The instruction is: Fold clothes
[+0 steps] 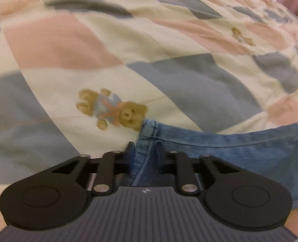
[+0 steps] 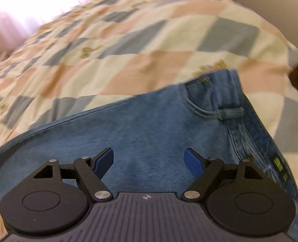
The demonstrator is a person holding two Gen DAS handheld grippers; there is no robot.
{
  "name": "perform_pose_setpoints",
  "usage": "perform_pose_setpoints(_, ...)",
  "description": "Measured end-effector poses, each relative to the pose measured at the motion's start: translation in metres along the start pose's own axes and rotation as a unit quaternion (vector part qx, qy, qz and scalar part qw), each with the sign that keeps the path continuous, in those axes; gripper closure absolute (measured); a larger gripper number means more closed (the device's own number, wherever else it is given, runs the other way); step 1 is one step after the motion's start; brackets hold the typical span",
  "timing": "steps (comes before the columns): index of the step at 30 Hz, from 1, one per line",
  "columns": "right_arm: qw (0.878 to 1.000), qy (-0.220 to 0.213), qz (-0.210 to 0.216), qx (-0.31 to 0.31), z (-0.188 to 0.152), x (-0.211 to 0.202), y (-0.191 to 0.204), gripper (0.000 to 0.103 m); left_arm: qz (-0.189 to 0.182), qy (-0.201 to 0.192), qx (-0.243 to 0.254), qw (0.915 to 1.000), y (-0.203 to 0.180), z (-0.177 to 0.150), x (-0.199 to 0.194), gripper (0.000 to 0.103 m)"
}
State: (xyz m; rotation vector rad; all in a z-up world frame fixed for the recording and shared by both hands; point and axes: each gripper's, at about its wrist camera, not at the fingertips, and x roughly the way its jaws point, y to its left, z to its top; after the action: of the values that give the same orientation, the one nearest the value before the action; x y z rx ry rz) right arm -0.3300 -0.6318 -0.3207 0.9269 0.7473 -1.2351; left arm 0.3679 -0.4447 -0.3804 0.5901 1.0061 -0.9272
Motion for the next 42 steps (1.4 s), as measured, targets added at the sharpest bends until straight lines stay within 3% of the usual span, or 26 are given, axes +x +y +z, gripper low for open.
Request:
perform_pose_setpoints(2, 1.000, -0.001, -0.005, 0.026, 0.000, 0.004, -0.004, 0.024, 0.017, -0.068, 0.004, 0.9975, -0.002, 0.006, -0.019, 0.103)
perform_pose_setpoints(5, 0.999, -0.008, -0.014, 0.049, 0.005, 0.005, -0.006, 0.024, 0.056, -0.170, -0.047, 0.9827, 0.017, 0.022, -0.048, 0.103)
perform_pose_setpoints(8, 0.998, -0.019, -0.017, 0.054, 0.012, 0.005, -0.004, 0.024, 0.082, -0.149, -0.066, 0.9832, 0.041, 0.034, -0.036, 0.103)
perform_pose_setpoints(10, 0.998, -0.020, -0.016, 0.052, 0.015, 0.006, -0.003, 0.024, 0.045, -0.106, -0.084, 0.9898, 0.050, 0.028, -0.029, 0.103)
perform_pose_setpoints(12, 0.999, -0.021, -0.013, 0.044, 0.017, 0.005, -0.003, 0.024, -0.006, -0.076, -0.094, 0.9926, 0.055, 0.018, -0.028, 0.089)
perform_pose_setpoints(13, 0.999, -0.020, -0.013, 0.038, 0.017, 0.005, -0.003, 0.024, -0.026, -0.066, -0.092, 0.9932, 0.054, 0.014, -0.028, 0.073)
perform_pose_setpoints(14, 0.999, -0.018, -0.016, 0.034, 0.015, 0.005, -0.004, 0.023, -0.042, -0.055, -0.088, 0.9937, 0.053, 0.011, -0.026, 0.066)
perform_pose_setpoints(18, 0.998, -0.001, -0.029, 0.052, 0.003, 0.005, -0.013, 0.023, -0.066, 0.015, -0.065, 0.9956, 0.047, 0.008, 0.003, 0.066)
perform_pose_setpoints(22, 0.996, 0.012, -0.035, 0.075, -0.013, 0.008, -0.018, 0.022, -0.106, 0.044, -0.043, 0.9925, 0.033, -0.008, 0.021, 0.063)
perform_pose_setpoints(23, 0.996, 0.017, -0.036, 0.076, -0.017, 0.010, -0.017, 0.022, -0.108, 0.039, -0.032, 0.9928, 0.026, -0.012, 0.022, 0.057)
perform_pose_setpoints(25, 0.996, 0.024, -0.040, 0.075, -0.024, 0.013, -0.012, 0.021, -0.081, 0.019, -0.004, 0.9966, 0.011, -0.017, 0.024, 0.060)
perform_pose_setpoints(26, 0.996, 0.027, -0.040, 0.075, -0.027, 0.015, -0.010, 0.021, -0.066, 0.008, 0.000, 0.9978, 0.008, -0.018, 0.024, 0.077)
perform_pose_setpoints(27, 0.996, 0.029, -0.041, 0.075, -0.029, 0.017, -0.008, 0.021, -0.051, -0.003, -0.003, 0.9987, 0.008, -0.016, 0.022, 0.086)
perform_pose_setpoints(28, 0.996, 0.030, -0.040, 0.075, -0.030, 0.018, -0.005, 0.021, -0.039, -0.020, -0.012, 0.9990, 0.009, -0.014, 0.015, 0.103)
perform_pose_setpoints(30, 0.996, 0.031, -0.038, 0.074, -0.032, 0.019, -0.001, 0.021, -0.021, -0.096, -0.038, 0.9944, 0.017, -0.003, -0.015, 0.103)
perform_pose_setpoints(32, 0.997, 0.028, -0.036, 0.065, -0.030, 0.018, 0.005, 0.021, 0.000, -0.174, -0.062, 0.9827, 0.026, 0.009, -0.045, 0.103)
perform_pose_setpoints(34, 0.997, 0.021, -0.037, 0.059, -0.027, 0.015, 0.007, 0.021, 0.027, -0.213, -0.084, 0.9730, 0.038, 0.021, -0.062, 0.103)
perform_pose_setpoints(35, 0.997, 0.018, -0.037, 0.059, -0.026, 0.015, 0.007, 0.021, 0.029, -0.208, -0.080, 0.9745, 0.043, 0.026, -0.062, 0.103)
perform_pose_setpoints(37, 0.997, 0.016, -0.034, 0.068, -0.024, 0.015, 0.006, 0.021, 0.001, -0.160, -0.083, 0.9837, 0.050, 0.028, -0.049, 0.101)
perform_pose_setpoints(40, 0.997, 0.018, -0.029, 0.076, -0.024, 0.016, 0.004, 0.021, -0.075, -0.076, -0.066, 0.9921, 0.047, 0.020, -0.027, 0.081)
perform_pose_setpoints(42, 0.997, 0.024, -0.031, 0.071, -0.026, 0.018, 0.004, 0.021, -0.086, -0.048, -0.025, 0.9948, 0.033, 0.014, -0.015, 0.079)
